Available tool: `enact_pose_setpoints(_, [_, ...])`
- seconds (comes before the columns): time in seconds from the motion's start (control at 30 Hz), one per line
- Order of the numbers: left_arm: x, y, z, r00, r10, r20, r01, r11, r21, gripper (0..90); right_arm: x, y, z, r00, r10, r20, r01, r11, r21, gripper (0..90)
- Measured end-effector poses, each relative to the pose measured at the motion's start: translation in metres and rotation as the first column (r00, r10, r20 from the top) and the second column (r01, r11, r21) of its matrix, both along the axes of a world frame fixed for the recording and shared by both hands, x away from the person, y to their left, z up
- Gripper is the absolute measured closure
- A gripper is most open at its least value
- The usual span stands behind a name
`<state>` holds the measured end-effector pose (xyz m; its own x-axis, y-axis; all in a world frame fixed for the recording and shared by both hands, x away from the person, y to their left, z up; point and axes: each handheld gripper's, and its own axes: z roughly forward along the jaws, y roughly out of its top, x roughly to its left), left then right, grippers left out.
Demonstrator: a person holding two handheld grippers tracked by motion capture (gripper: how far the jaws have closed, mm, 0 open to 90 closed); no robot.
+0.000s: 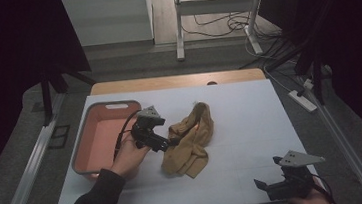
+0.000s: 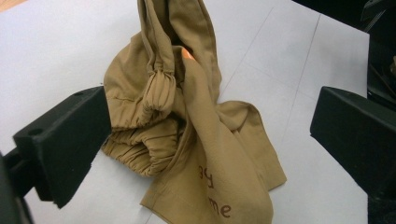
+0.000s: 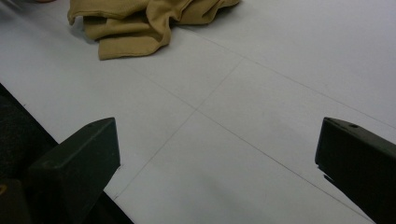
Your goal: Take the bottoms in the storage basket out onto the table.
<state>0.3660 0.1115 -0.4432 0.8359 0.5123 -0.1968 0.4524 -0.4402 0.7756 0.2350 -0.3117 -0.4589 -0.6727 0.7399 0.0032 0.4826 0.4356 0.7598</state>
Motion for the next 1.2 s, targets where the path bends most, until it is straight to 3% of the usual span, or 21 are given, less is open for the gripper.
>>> enact_pose_setpoints(0.97, [-0.014,0.010,0.002,0.9997,0.024,0.006,-0.024,0.9997,0.004,0.0,-0.001,0.000,0.000,1.0000,0.001,0.005,-0.001,1.000,0.001,0.1])
enact_pose_setpoints(1.2, [-0.018,0.012,0.002,0.9995,0.030,0.011,-0.030,0.9992,0.026,0.0,-0.001,0.000,0.000,1.0000,0.000,0.006,0.000,1.000,-0.001,0.1])
